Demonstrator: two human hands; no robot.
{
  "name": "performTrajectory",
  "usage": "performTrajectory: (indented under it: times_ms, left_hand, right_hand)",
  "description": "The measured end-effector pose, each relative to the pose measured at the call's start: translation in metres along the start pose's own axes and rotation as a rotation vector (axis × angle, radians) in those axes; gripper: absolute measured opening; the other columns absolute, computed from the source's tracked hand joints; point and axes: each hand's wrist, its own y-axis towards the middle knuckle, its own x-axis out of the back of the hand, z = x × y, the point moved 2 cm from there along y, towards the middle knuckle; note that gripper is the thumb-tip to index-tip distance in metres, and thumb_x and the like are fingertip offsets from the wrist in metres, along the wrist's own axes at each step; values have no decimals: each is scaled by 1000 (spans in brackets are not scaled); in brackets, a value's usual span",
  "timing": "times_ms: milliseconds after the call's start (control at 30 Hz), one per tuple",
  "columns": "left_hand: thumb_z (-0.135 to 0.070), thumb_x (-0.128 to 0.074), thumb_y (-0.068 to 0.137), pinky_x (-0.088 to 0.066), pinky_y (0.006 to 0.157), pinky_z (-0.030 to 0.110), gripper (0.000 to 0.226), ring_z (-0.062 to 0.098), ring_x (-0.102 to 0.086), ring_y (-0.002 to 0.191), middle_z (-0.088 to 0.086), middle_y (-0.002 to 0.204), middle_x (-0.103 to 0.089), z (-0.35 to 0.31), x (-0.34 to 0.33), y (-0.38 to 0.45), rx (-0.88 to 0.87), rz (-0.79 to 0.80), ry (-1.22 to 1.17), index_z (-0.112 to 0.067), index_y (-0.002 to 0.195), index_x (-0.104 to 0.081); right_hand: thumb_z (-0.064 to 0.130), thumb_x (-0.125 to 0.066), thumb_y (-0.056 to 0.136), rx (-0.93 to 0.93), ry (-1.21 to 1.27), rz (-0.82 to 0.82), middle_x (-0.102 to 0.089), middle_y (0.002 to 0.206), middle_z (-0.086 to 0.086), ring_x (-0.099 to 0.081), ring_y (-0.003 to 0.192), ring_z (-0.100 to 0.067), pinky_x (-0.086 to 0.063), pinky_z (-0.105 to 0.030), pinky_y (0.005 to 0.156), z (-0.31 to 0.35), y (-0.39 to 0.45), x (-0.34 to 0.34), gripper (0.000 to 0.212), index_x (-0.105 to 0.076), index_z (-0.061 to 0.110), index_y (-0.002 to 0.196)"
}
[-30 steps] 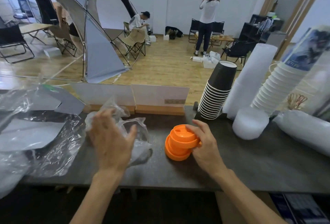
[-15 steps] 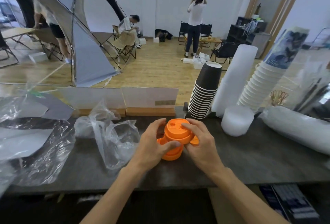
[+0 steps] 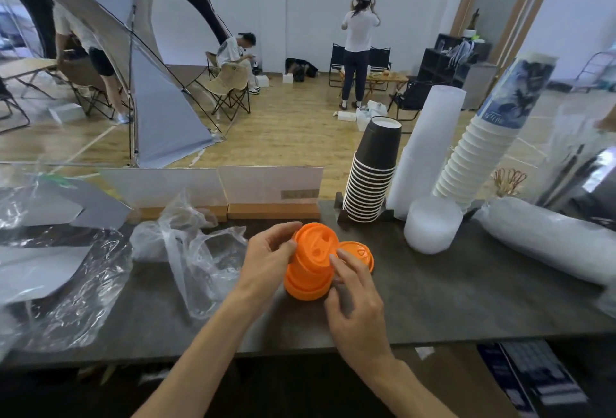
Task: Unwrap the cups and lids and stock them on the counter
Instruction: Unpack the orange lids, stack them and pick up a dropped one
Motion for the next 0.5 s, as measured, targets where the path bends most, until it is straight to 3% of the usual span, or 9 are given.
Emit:
performTrajectory:
  times_ms: [100, 233, 333, 400, 500]
  left_hand:
    - [1, -52, 98, -53, 99, 42, 31, 17, -67, 110, 2, 114, -72, 3, 2, 3, -27, -56, 18, -18, 117, -68]
    - [0, -47, 100, -52, 101, 43, 33, 21, -65, 113, 4, 114, -71, 10, 3, 9, 40, 27, 69, -19, 116, -68]
    - [-3, -44, 102, -54, 99, 40, 32, 14, -64, 110, -1, 114, -70, 12, 0, 7, 3, 78, 201, -20, 119, -66]
    - [-7, -43, 103, -53, 100, 39, 32, 10, -63, 110, -4, 115, -69, 13, -1, 6, -81, 64, 327, -21, 121, -66]
    - [-15, -42, 105, -49, 102, 35, 31, 10, -58, 115, -6, 122, -65, 14, -1, 6, -197, 37, 533, -26, 126, -63]
  right_hand:
    - [37, -64, 91, -114, 8, -23, -45, 144, 10, -39, 136, 0, -36, -20, 113, -6, 6, 2, 52, -46, 33, 140]
    - [69, -70, 75, -261, 24, 225, -21, 160, 15, -21, 147, -2, -24, -28, 117, -18, 16, 3, 98, -18, 40, 153]
    - [57, -77, 76, -321, 106, 340, -29, 158, 11, -27, 142, -2, -28, -36, 120, -20, 24, 0, 97, -10, 49, 146]
    - [49, -81, 77, -335, 102, 308, -36, 154, 10, -33, 138, -2, -34, -35, 118, -21, 24, -3, 94, -16, 46, 144]
    - [56, -80, 73, -363, 48, 205, -41, 149, 11, -38, 135, -4, -38, -35, 114, -25, 17, -11, 91, -23, 44, 143]
